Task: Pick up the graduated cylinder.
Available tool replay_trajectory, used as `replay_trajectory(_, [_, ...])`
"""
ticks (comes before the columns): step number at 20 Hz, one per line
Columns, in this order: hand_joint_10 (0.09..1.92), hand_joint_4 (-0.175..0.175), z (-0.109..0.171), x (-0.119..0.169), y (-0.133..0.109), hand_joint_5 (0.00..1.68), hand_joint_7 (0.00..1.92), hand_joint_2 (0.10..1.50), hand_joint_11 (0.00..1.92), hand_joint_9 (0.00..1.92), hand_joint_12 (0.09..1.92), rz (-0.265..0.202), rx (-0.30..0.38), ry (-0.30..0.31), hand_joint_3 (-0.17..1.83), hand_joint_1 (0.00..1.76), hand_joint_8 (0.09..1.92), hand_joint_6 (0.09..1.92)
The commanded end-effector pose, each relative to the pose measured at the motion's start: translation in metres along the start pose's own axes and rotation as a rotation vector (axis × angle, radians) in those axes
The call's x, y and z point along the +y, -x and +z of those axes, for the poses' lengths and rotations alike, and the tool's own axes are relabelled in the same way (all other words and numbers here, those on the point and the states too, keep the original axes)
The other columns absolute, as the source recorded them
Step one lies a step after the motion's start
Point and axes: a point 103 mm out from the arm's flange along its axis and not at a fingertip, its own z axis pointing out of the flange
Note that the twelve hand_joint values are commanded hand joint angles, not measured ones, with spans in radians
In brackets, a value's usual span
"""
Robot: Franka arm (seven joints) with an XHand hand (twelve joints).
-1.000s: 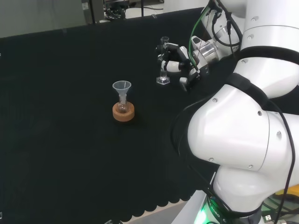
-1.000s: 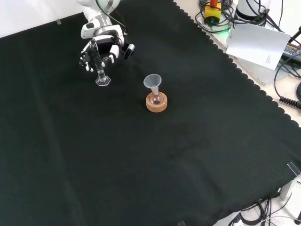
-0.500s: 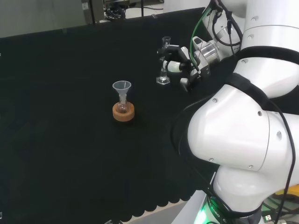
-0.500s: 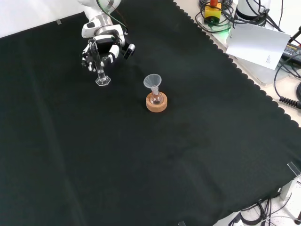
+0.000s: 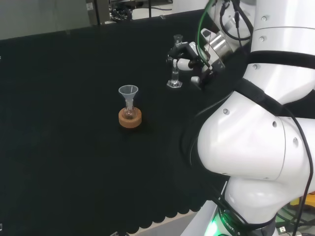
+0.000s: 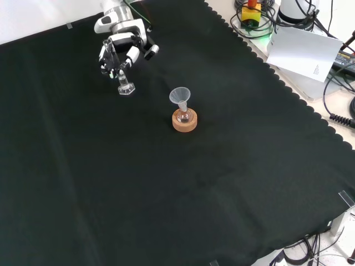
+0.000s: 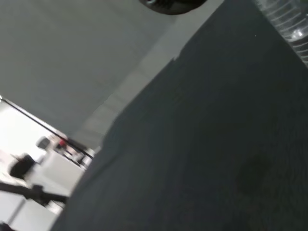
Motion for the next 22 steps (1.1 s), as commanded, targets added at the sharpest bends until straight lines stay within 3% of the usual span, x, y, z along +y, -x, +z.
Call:
replay_trajectory(1, [0.10, -0.175, -0.031, -0.009, -0.025, 0.99, 1.02, 1.11, 1.32, 1.45, 0.71, -0.002, -0.279, -0.094, 0.00, 1.26, 0.97, 0.98])
replay_trajectory(10, [0.09, -0.175, -0.050, -0.041, -0.066, 1.01, 1.04, 1.10, 1.33, 1.47, 0.71, -0.018, -0.381, -0.188, 0.00, 1.27, 0.94, 0.95])
replay_trajectory(13, [0.09, -0.175, -0.052, -0.057, -0.077, 1.01, 1.04, 1.10, 1.33, 1.47, 0.70, 0.011, -0.412, -0.211, 0.00, 1.27, 0.94, 0.95])
replay_trajectory(18, [0.09, -0.175, -0.052, -0.088, -0.096, 1.01, 1.04, 1.09, 1.33, 1.47, 0.70, -0.010, -0.437, -0.296, 0.00, 1.27, 0.93, 0.95])
replay_trajectory(22, [0.09, -0.175, -0.043, -0.112, -0.109, 1.01, 1.05, 1.09, 1.33, 1.47, 0.70, -0.028, -0.513, -0.362, 0.00, 1.27, 0.93, 0.95])
